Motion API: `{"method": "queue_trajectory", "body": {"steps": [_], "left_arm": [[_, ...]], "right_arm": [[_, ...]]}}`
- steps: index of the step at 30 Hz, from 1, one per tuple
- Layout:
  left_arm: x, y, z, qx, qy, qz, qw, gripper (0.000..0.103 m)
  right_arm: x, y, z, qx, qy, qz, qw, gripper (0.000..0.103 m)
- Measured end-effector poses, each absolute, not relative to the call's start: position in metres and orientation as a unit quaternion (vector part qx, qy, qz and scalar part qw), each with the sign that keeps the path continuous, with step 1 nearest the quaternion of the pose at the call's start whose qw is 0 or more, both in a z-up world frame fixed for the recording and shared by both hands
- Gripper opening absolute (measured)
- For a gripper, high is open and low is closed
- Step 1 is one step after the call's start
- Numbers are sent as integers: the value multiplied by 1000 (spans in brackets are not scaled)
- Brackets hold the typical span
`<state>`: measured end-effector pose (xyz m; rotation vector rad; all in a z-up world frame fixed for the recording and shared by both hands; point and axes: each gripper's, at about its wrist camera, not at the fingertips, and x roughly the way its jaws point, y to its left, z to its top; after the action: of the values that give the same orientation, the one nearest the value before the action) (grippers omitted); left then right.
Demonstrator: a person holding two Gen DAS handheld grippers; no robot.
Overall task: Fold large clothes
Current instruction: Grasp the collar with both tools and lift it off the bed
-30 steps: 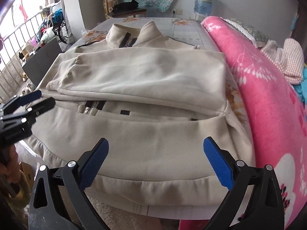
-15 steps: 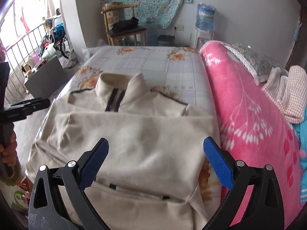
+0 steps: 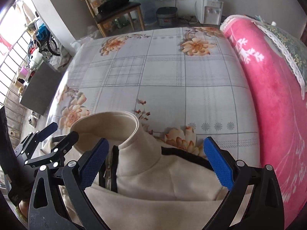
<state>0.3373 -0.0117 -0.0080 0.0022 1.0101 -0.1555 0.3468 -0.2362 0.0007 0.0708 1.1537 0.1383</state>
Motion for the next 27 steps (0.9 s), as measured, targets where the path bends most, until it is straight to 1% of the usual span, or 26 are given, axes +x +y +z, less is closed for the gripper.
{"method": "queue_trajectory", "body": {"steps": [4,9,12,18,20,22,25,27], "left_arm": [[343,-11,-22,27,489,-56,870,78],[338,-3,-27,28,495,-57,866,77],[327,0,-25,31,504,-76,860,77],[293,-4,-27,82,509,-107,850,77],[286,-7,-30,99,509,-106,848,77],[281,-8,-33,106,508,-104,848,77],[279,-4,-39,99,515,-103,845,77],[279,-1,-42,94,518,-104,844,77]], "right_arm": [[366,-232,-22,10,571,48,819,93],[372,-245,-43,30,605,42,795,89],[359,-248,-44,38,617,58,784,89],[316,-241,-41,-2,627,89,774,89],[302,-238,-37,-13,621,91,778,89],[293,-235,-23,-21,599,96,795,88],[286,-227,2,-38,558,96,824,88],[290,-222,9,-37,551,95,828,88]]}}
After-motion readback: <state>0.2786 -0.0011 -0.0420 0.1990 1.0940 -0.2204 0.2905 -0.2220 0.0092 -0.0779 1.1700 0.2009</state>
